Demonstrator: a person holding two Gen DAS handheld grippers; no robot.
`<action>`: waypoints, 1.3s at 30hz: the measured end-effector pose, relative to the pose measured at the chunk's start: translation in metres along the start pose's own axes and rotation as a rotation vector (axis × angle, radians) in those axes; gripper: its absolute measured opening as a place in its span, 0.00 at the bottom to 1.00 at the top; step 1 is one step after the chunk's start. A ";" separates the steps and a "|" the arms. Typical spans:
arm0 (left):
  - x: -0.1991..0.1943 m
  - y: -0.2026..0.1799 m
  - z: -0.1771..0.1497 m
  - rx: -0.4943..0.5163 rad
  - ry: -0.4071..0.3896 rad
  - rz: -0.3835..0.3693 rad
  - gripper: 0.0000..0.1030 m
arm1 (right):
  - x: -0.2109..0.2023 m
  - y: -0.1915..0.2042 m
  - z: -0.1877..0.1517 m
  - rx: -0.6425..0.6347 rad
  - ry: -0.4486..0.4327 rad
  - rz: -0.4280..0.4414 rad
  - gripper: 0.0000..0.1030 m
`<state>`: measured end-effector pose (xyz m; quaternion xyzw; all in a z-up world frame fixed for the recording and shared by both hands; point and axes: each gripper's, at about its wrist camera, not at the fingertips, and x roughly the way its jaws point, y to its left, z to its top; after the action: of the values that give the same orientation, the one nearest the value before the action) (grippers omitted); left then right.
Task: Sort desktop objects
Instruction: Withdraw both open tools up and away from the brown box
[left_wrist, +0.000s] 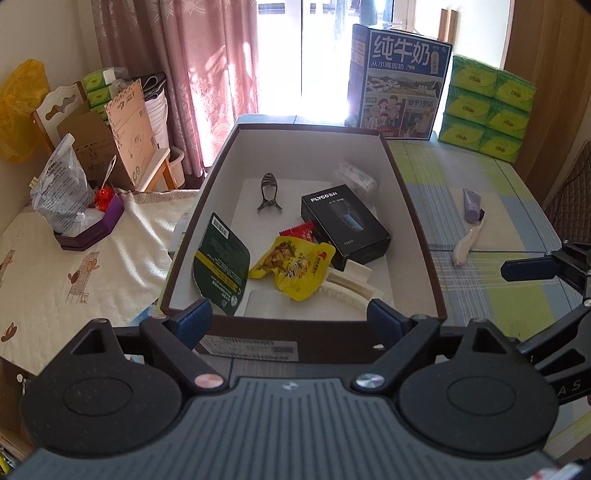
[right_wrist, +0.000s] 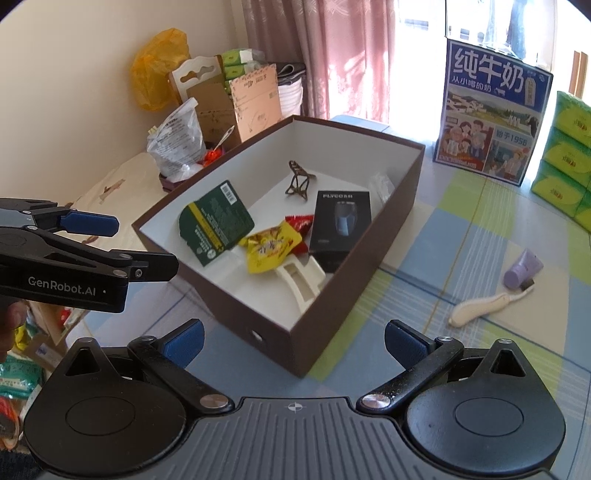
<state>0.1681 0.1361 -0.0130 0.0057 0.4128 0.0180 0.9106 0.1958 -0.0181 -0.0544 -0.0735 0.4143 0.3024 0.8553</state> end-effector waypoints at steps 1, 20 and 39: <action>-0.001 -0.002 -0.002 -0.002 0.003 0.002 0.86 | -0.002 -0.002 -0.003 -0.001 0.004 0.001 0.98; -0.010 -0.085 -0.036 0.020 0.074 -0.063 0.86 | -0.046 -0.084 -0.064 0.109 0.080 -0.060 0.98; 0.007 -0.183 -0.041 0.074 0.088 -0.136 0.86 | -0.073 -0.179 -0.109 0.221 0.110 -0.203 0.98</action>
<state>0.1466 -0.0465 -0.0500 0.0104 0.4520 -0.0587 0.8900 0.1917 -0.2370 -0.0922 -0.0371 0.4816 0.1625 0.8604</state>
